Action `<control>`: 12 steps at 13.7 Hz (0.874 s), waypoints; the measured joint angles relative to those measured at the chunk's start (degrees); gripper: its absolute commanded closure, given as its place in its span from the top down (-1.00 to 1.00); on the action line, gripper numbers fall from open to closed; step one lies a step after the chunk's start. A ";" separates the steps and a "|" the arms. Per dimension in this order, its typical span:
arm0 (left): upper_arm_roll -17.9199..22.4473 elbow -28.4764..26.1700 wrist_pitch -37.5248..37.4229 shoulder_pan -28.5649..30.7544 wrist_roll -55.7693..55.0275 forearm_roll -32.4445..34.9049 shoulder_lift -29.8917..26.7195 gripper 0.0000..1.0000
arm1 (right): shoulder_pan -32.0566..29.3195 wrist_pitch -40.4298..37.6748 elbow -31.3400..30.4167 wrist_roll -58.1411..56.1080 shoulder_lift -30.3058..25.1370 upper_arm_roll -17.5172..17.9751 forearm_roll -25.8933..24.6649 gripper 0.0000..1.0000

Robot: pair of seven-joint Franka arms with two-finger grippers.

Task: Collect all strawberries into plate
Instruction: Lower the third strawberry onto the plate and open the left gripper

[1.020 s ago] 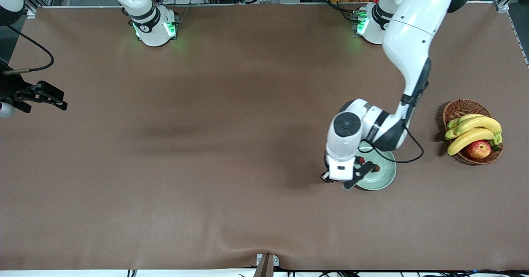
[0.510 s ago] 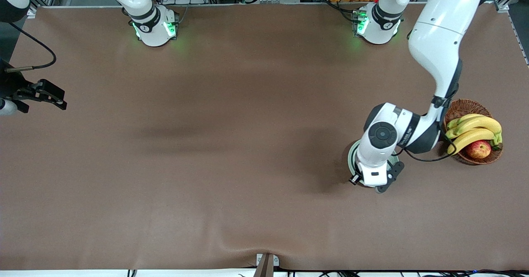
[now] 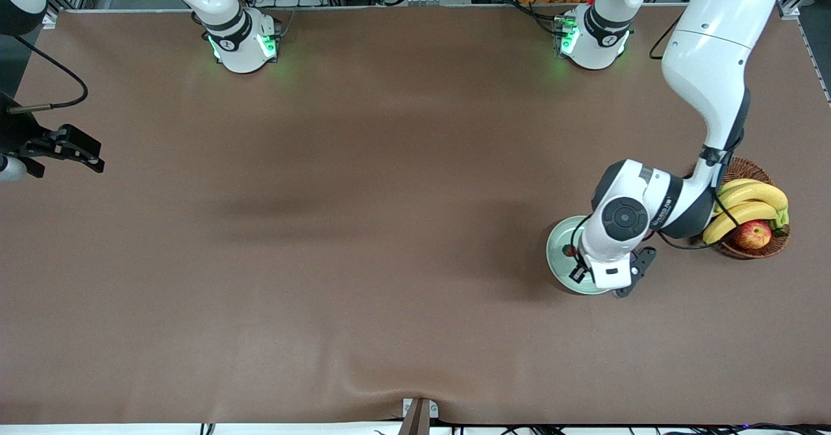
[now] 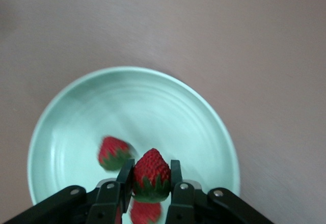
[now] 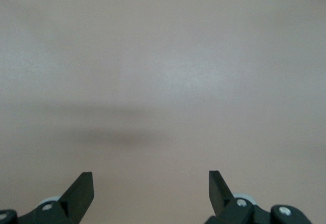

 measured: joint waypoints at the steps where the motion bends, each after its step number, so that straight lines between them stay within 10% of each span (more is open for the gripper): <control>1: -0.02 -0.40 0.00 0.80 0.34 0.00 0.07 -0.09 | 0.00 0.00 0.00 0.00 0.00 0.07 -0.11 1.00; 2: -0.05 -0.69 0.00 1.13 0.62 0.00 0.14 0.99 | 0.00 0.04 0.01 0.00 0.00 0.08 -0.50 1.00; 12: -2.13 0.56 -2.07 1.85 8.08 -0.84 -5.85 1.00 | -0.01 -1.51 3.54 0.00 0.00 0.15 0.36 1.00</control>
